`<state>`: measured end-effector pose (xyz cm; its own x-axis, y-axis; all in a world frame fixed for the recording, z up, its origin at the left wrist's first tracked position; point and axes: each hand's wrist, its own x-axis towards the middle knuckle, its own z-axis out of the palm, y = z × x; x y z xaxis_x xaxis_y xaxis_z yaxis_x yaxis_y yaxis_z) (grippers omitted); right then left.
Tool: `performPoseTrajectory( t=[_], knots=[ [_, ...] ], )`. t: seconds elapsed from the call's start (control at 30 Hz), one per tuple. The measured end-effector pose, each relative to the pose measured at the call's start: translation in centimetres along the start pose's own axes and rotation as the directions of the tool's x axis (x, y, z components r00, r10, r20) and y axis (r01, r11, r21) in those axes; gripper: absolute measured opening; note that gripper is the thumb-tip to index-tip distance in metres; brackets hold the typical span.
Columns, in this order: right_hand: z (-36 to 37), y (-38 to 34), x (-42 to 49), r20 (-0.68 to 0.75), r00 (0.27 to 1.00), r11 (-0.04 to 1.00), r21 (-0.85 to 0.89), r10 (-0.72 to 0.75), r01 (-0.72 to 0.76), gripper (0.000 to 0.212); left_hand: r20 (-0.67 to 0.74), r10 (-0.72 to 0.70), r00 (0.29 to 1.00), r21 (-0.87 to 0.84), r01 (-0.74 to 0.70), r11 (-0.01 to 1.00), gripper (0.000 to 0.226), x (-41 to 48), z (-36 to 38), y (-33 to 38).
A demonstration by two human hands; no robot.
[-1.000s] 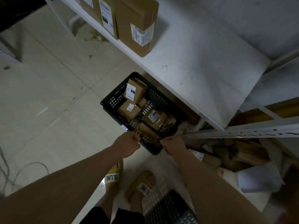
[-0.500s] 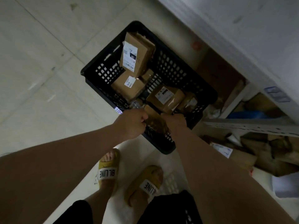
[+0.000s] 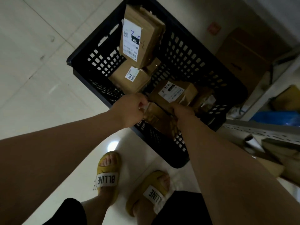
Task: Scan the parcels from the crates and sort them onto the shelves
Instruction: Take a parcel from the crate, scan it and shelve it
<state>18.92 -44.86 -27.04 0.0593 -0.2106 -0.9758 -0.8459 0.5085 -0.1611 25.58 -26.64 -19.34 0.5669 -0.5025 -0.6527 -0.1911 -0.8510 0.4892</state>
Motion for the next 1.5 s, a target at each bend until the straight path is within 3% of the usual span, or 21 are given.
performPoseTrajectory(
  t=[0.13, 0.27, 0.33, 0.4, 0.5, 0.57, 0.67, 0.83, 0.9, 0.97, 1.07, 1.2, 1.37, 1.5],
  knots=[
    [-1.2, 1.3, -5.8, 0.013, 0.999, 0.984, 0.174, -0.043, 0.04, 0.047, 0.023, -0.171, 0.985, -0.221, 0.172, 0.96, 0.025, -2.8, -2.0, 1.3],
    [-3.1, 1.7, -14.0, 0.169, 0.984, 0.968, 0.25, -0.055, 0.012, 0.016, 0.06, -0.362, 0.93, -0.523, 0.338, 0.782, 0.015, -6.8, -6.1, 4.6],
    [-3.8, 1.6, -18.4, 0.222, 0.974, 0.975, 0.22, -0.053, 0.003, 0.016, 0.041, -0.405, 0.913, -0.536, 0.362, 0.763, 0.053, -9.2, -8.8, 5.7],
    [-4.6, 1.1, -22.6, 0.241, 0.968, 0.979, 0.2, -0.074, 0.025, 0.018, -0.032, -0.392, 0.919, -0.505, 0.323, 0.8, 0.089, -11.0, -11.2, 6.3],
    [-5.9, -0.7, -29.3, 0.254, 0.956, 0.97, 0.226, -0.149, 0.091, 0.025, -0.205, -0.397, 0.895, -0.289, 0.332, 0.898, 0.095, -15.8, -16.7, 10.1],
    [-6.7, -2.2, -33.7, 0.276, 0.94, 0.97, 0.191, -0.199, 0.149, 0.027, -0.294, -0.402, 0.867, -0.239, 0.34, 0.909, 0.101, -18.4, -20.1, 12.1],
    [-7.7, -4.4, -40.4, 0.345, 0.9, 0.963, 0.07, -0.267, 0.259, 0.034, -0.301, -0.347, 0.888, -0.264, 0.272, 0.925, 0.109, -21.7, -24.9, 14.5],
    [-9.6, -7.9, -51.5, 0.437, 0.815, 0.902, -0.019, -0.38, 0.431, 0.044, -0.268, -0.105, 0.958, -0.12, 0.075, 0.99, 0.134, -27.7, -31.8, 17.9],
    [-10.4, -9.0, -55.5, 0.471, 0.771, 0.868, -0.023, -0.429, 0.497, 0.056, -0.138, -0.026, 0.99, -0.275, -0.013, 0.961, 0.124, -30.2, -34.0, 19.2],
    [-11.0, -9.8, -58.8, 0.463, 0.74, 0.828, -0.021, -0.489, 0.56, 0.057, 0.017, 0.044, 0.999, -0.39, -0.035, 0.92, 0.09, -32.7, -35.5, 20.4],
    [-11.1, -10.1, -62.9, 0.32, 0.724, 0.783, 0.109, -0.611, 0.612, 0.052, 0.064, 0.116, 0.991, -0.467, -0.073, 0.881, 0.055, -35.7, -36.6, 21.8],
    [-10.8, -8.4, -66.2, 0.158, 0.694, 0.709, 0.245, -0.702, 0.661, 0.047, 0.039, 0.197, 0.98, -0.583, -0.137, 0.801, 0.05, -38.5, -36.4, 23.7],
    [-13.0, -4.7, -68.1, 0.021, 0.653, 0.63, 0.289, -0.757, 0.721, 0.045, 0.104, 0.271, 0.957, -0.568, -0.166, 0.806, 0.052, -40.7, -34.5, 26.1],
    [-17.1, -1.6, -68.9, -0.028, 0.658, 0.617, 0.32, -0.752, 0.719, 0.047, 0.189, 0.273, 0.943, -0.556, -0.127, 0.821, 0.067, -42.1, -32.3, 28.8]
  ],
)
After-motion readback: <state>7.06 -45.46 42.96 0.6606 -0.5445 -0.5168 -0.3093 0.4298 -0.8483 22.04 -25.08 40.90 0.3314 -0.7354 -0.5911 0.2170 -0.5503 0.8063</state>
